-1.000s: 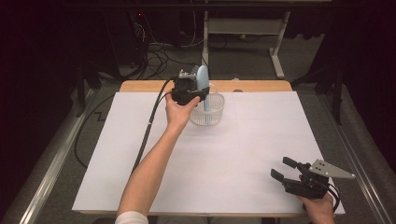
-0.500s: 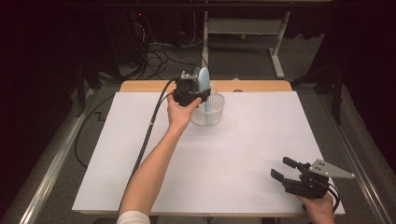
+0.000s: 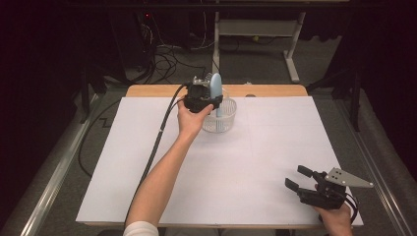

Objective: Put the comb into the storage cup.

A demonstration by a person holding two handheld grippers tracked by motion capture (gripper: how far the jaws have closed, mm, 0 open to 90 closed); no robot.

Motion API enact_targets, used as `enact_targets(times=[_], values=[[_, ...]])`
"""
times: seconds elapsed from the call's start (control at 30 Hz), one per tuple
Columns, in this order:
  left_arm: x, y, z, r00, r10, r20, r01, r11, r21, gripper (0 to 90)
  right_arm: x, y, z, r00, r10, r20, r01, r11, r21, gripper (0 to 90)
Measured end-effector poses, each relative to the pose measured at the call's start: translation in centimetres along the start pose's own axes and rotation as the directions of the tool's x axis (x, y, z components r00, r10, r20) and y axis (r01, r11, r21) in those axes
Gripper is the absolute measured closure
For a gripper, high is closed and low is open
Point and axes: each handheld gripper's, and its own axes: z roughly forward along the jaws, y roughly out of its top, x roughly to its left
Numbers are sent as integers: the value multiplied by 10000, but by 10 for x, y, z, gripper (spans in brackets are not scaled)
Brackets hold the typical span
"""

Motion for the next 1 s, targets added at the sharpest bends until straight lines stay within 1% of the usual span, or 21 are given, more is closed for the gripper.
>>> enact_targets(times=[0.2,0.33,0.43,0.53,0.6,0.63,0.93,1.0], values=[[0,0,0,10000,23,22,-23,10000,5,483,0,0,0,10000,-4,13,4,10000,-3,264],[0,0,0,9998,156,86,-156,9999,14,481,0,0,0,10000,-14,14,14,10000,-7,264],[1,0,-1,9998,206,46,-206,9998,50,473,0,0,0,10000,-17,17,17,10000,-4,264],[3,0,-2,9997,237,41,-237,9997,114,469,0,0,0,10000,-20,15,20,10000,-10,264],[3,0,-2,9996,283,11,-283,9992,274,469,0,0,0,10000,-25,17,25,10000,-7,264],[4,-1,-1,9996,288,70,-289,9992,289,468,0,0,0,10000,-20,14,20,10000,-6,264],[4,-1,-2,9996,276,52,-277,9992,292,456,0,0,0,10000,-18,10,18,10000,5,264],[5,-1,-3,9998,186,37,-187,9995,267,450,0,0,0,10000,-21,5,21,10000,-5,264]])
